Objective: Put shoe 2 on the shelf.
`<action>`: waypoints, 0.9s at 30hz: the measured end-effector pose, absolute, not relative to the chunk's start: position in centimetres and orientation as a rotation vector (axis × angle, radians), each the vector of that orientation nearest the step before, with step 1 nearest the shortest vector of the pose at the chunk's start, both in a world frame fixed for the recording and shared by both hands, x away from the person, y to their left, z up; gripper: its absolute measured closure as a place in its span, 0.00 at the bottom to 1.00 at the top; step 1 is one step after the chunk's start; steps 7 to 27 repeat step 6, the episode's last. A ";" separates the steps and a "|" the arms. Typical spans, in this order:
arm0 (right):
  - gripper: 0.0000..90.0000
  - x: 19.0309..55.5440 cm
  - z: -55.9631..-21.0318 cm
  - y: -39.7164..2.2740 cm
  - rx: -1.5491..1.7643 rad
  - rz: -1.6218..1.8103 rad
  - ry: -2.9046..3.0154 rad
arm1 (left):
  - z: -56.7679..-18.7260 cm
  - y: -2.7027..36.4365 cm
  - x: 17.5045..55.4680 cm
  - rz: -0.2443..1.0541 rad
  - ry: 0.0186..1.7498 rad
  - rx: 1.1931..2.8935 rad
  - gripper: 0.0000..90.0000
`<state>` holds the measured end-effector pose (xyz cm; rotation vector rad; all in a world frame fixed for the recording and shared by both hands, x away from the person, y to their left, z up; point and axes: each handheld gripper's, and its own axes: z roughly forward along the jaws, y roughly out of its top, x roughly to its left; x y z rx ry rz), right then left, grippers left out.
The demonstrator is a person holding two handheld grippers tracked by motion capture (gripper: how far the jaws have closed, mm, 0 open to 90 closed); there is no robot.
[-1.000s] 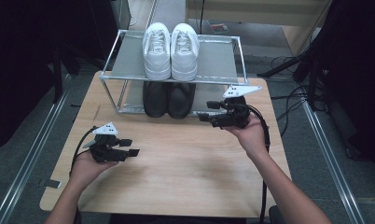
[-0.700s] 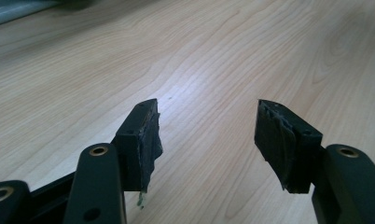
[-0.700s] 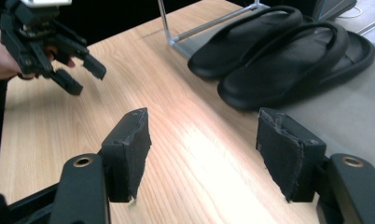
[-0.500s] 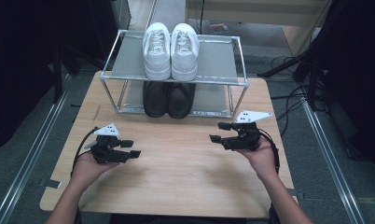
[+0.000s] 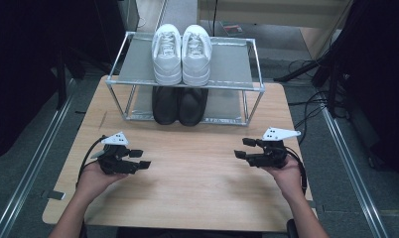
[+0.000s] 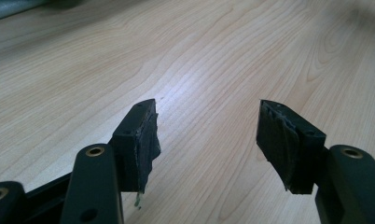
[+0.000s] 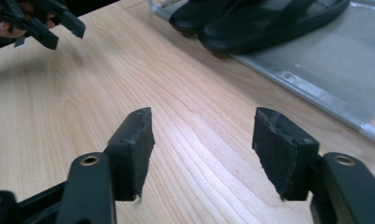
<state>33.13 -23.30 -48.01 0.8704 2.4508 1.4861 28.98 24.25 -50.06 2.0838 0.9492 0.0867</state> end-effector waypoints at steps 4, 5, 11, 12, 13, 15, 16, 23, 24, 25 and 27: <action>0.40 33.5 -48.5 -23.1 0.913 1.466 2.456 | -50.1 24.0 29.0 0.088 0.945 2.098 0.43; 0.40 33.5 -48.5 -23.1 0.907 1.453 2.460 | -50.1 23.9 29.0 0.086 0.944 2.098 0.43; 0.40 33.5 -48.5 -23.0 0.902 1.441 2.457 | -50.1 23.9 29.0 0.084 0.939 2.101 0.43; 0.40 33.5 -48.5 -23.0 0.902 1.441 2.457 | -50.1 23.9 29.0 0.084 0.939 2.101 0.43; 0.40 33.5 -48.5 -23.0 0.902 1.441 2.457 | -50.1 23.9 29.0 0.084 0.939 2.101 0.43; 0.40 33.5 -48.5 -23.0 0.902 1.441 2.457 | -50.1 23.9 29.0 0.084 0.939 2.101 0.43; 0.40 33.5 -48.5 -23.0 0.902 1.441 2.457 | -50.1 23.9 29.0 0.084 0.939 2.101 0.43; 0.40 33.5 -48.5 -23.0 0.902 1.441 2.457 | -50.1 23.9 29.0 0.084 0.939 2.101 0.43; 0.40 33.5 -48.5 -23.0 0.902 1.441 2.457 | -50.1 23.9 29.0 0.084 0.939 2.101 0.43; 0.40 33.5 -48.5 -23.0 0.902 1.441 2.457 | -50.1 23.9 29.0 0.084 0.939 2.101 0.43; 0.40 33.5 -48.5 -23.0 0.902 1.441 2.457 | -50.1 23.9 29.0 0.084 0.939 2.101 0.43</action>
